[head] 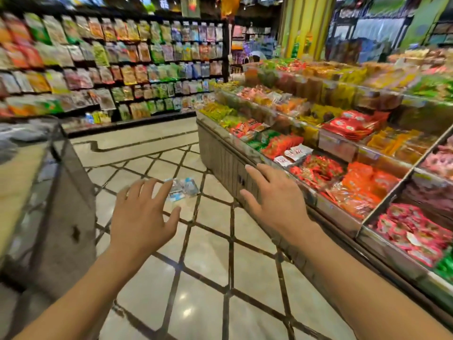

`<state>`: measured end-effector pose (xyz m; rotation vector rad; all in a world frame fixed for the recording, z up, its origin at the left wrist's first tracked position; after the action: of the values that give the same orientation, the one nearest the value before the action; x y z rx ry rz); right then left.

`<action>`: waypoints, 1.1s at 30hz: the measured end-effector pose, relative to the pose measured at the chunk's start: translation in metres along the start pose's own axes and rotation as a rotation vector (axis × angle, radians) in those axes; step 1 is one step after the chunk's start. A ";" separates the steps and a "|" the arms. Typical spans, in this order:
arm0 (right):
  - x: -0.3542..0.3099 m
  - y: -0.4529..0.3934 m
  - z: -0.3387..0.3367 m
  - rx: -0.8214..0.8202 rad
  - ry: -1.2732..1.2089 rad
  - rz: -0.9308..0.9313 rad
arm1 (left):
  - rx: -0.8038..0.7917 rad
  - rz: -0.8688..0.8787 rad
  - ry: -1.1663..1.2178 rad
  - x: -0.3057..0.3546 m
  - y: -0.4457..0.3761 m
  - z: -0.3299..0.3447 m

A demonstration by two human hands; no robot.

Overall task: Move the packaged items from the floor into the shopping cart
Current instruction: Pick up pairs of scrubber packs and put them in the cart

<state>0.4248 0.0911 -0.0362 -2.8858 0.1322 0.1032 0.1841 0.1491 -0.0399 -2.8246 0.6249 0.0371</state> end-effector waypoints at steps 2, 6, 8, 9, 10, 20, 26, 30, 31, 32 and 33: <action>-0.004 -0.031 0.015 -0.003 0.008 -0.028 | 0.020 -0.013 0.007 -0.012 -0.020 0.010; -0.004 -0.102 0.046 0.002 0.015 -0.070 | 0.028 -0.057 0.000 -0.032 -0.073 0.033; -0.003 -0.142 0.066 -0.028 0.029 -0.112 | 0.018 -0.077 0.000 -0.039 -0.108 0.045; -0.002 -0.162 0.076 -0.044 0.043 -0.136 | 0.012 -0.079 0.003 -0.041 -0.128 0.051; -0.001 -0.182 0.084 -0.060 0.051 -0.161 | 0.008 -0.082 0.005 -0.042 -0.147 0.056; 0.017 -0.377 0.123 -0.055 0.001 -0.236 | -0.003 -0.157 0.003 -0.086 -0.317 0.097; 0.011 -0.484 0.167 -0.063 -0.024 -0.240 | -0.023 -0.194 0.000 -0.130 -0.408 0.139; -0.004 -0.563 0.201 -0.067 -0.042 -0.247 | -0.016 -0.189 0.025 -0.167 -0.476 0.171; -0.009 -0.584 0.208 -0.069 -0.039 -0.247 | -0.014 -0.188 0.035 -0.177 -0.494 0.177; -0.013 -0.606 0.215 -0.069 -0.039 -0.243 | -0.021 -0.188 0.041 -0.188 -0.513 0.184; -0.017 -0.628 0.221 -0.066 -0.040 -0.237 | -0.031 -0.189 0.045 -0.199 -0.531 0.190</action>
<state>0.4568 0.7537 -0.0944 -2.9365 -0.2247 0.1237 0.2307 0.7441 -0.0838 -2.9086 0.3669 -0.0510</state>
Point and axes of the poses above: each hand's wrist, its own y-axis away from the middle knuckle, its own z-axis out of the palm, x = y × z, the point moved 10 cm from there along -y, towards the middle knuckle, and after that the axes turned 13 degrees about -x, right-handed, at the moved point
